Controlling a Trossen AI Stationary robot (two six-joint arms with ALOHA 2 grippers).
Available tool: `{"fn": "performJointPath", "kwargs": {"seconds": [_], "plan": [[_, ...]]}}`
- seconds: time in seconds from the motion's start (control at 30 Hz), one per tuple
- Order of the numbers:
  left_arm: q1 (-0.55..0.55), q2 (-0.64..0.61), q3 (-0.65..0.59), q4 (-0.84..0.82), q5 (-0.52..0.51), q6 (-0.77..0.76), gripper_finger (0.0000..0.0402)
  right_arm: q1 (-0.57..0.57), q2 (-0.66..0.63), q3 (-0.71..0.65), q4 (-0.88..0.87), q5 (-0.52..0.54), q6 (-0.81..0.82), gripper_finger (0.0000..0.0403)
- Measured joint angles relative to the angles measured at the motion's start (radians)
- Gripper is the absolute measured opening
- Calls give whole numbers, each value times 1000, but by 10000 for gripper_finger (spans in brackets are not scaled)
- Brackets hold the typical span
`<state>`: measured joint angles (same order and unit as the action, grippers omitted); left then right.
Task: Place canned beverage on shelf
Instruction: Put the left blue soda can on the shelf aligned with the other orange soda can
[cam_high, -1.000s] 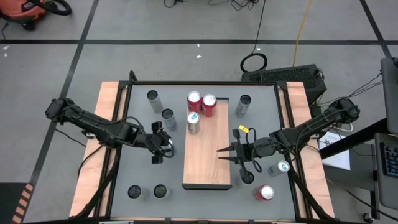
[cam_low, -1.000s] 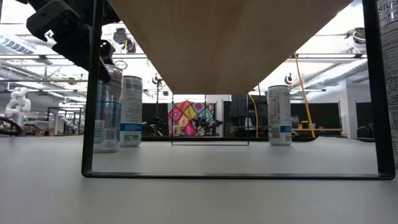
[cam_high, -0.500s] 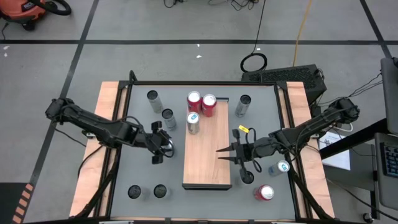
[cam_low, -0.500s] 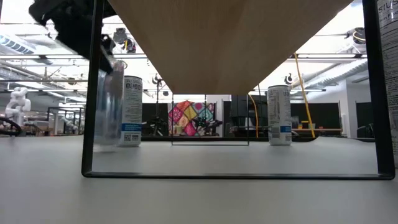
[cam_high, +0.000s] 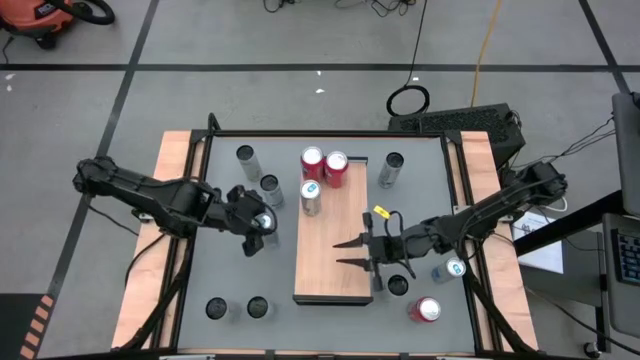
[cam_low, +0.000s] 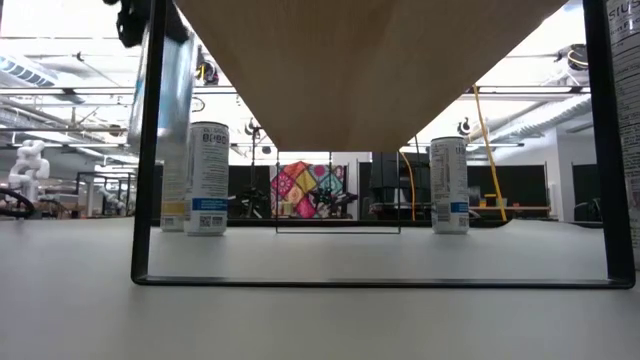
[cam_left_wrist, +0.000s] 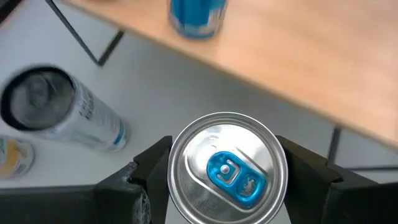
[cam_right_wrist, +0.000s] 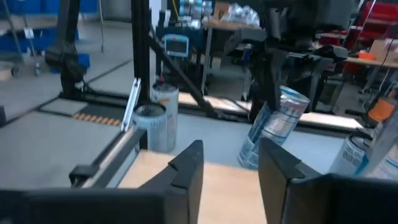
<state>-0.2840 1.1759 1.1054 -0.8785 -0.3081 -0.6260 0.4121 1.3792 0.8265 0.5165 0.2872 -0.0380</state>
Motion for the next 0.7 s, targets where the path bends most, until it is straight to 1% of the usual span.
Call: {"fn": "performJointPath", "kwargs": {"seconds": [0.07,0.23,0.4,0.47,0.6,0.7], "plan": [[0,0,35,-4,-2,-5,221,0,17,0,52,8,0,112],[-1,0,116,5,-3,3,221,-1,49,0,135,80,16,152],[-9,-1,169,14,-17,4,221,-1,69,0,197,82,38,186],[-14,0,172,46,-21,15,221,-2,76,3,224,82,57,199],[-34,1,172,157,-21,31,221,-14,103,74,160,84,98,223],[-43,16,173,230,-20,62,221,-28,140,159,47,88,117,240]]}}
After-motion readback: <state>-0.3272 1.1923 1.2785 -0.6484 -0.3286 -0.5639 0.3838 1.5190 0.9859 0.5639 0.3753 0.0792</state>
